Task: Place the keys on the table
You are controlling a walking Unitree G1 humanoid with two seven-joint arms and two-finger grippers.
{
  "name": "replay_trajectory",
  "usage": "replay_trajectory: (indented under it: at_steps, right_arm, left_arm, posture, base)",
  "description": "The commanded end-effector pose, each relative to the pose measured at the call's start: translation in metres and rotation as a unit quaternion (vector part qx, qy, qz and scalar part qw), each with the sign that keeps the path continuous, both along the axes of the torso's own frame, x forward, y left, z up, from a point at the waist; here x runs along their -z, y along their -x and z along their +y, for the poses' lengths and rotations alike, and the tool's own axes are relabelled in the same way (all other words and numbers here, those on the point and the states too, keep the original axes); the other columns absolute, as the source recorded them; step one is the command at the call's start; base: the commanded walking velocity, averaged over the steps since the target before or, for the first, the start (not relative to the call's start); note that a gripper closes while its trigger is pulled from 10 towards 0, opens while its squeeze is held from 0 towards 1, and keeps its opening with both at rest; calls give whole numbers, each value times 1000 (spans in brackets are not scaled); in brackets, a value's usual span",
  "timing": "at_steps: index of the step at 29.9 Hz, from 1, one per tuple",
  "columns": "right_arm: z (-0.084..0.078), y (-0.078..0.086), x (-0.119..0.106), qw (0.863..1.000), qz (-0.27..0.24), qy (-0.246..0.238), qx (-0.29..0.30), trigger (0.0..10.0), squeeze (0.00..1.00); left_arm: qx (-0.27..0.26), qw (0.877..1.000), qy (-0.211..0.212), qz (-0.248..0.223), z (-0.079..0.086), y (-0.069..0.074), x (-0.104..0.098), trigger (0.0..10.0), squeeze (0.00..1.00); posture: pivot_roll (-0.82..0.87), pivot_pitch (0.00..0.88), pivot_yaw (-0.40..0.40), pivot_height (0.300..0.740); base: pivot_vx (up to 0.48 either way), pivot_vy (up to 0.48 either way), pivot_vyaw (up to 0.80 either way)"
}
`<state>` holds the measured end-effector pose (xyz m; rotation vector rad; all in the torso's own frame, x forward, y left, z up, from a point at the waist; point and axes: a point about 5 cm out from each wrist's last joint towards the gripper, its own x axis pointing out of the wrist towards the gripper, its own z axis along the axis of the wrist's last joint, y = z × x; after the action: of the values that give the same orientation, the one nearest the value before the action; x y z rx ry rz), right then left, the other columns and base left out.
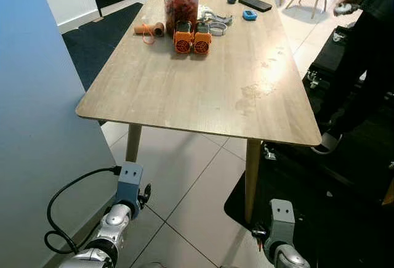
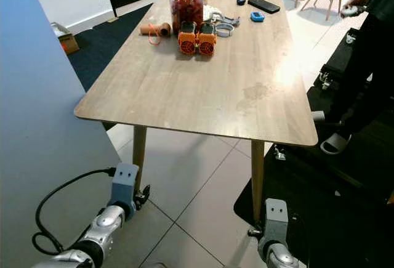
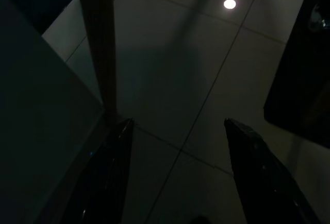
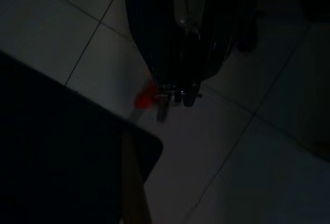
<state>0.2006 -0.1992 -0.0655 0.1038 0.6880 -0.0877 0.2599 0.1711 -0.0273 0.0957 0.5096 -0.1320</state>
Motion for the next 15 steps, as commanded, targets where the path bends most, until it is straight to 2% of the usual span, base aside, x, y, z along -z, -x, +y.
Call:
replay_trajectory:
  at_steps: [1, 4, 5, 7, 8, 9, 10, 11, 12, 14, 15]
  right_arm:
    - [-4, -8, -7, 1000, -29, 10, 1, 10000, 0]
    - [-16, -13, -14, 998, -47, 22, 32, 10000, 0]
    - [-27, -10, -14, 997, -42, 35, 61, 10000, 0]
    - [-69, 6, -17, 985, -33, 87, 148, 10000, 0]
    - [-69, 6, -17, 985, -33, 87, 148, 10000, 0]
    - [-87, 13, -21, 976, -35, 108, 185, 10000, 0]
    - [-87, 13, -21, 976, -35, 108, 185, 10000, 0]
    - [-108, 17, -30, 965, -47, 126, 227, 10000, 0]
    - [-108, 17, -30, 965, -47, 126, 227, 10000, 0]
    - [-145, 20, -51, 941, -78, 155, 291, 10000, 0]
    - [-145, 20, -51, 941, -78, 155, 291, 10000, 0]
  left_arm:
    - [-5, 1000, 3, 1, 3, 3, 2, 10000, 0]
    - [-6, 1000, 0, 1, 5, 3, 1, 10000, 0]
    - [-6, 1000, -1, 1, 5, 3, 1, 10000, 0]
    - [-5, 1000, -1, 1, 4, 4, 2, 10000, 0]
    - [-5, 1000, -1, 1, 4, 4, 2, 10000, 0]
    - [-3, 1000, -1, 1, 3, 4, 2, 10000, 0]
    - [-3, 1000, -1, 1, 3, 4, 2, 10000, 0]
    - [1, 1000, -1, 1, 1, 4, 3, 10000, 0]
    - [1, 1000, -1, 1, 1, 4, 3, 10000, 0]
    - [6, 1000, -2, 2, 0, 5, 3, 10000, 0]
    - [6, 1000, -2, 2, 0, 5, 3, 10000, 0]
  posture:
    - [25, 28, -5, 740]
    - [19, 30, -3, 740]
    - [15, 34, 2, 740]
    - [17, 39, 2, 740]
    - [17, 39, 2, 740]
    - [17, 39, 2, 740]
    - [17, 39, 2, 740]
    - [10, 41, 4, 740]
    - [10, 41, 4, 740]
    - [2, 41, 8, 740]
    - [2, 41, 8, 740]
  base:
    - [0, 0, 0]
    - [0, 0, 0]
    - [0, 0, 0]
    - [0, 0, 0]
    - [0, 0, 0]
    - [0, 0, 0]
    - [0, 0, 0]
    - [0, 0, 0]
    - [0, 0, 0]
    - [0, 0, 0]
    - [0, 0, 0]
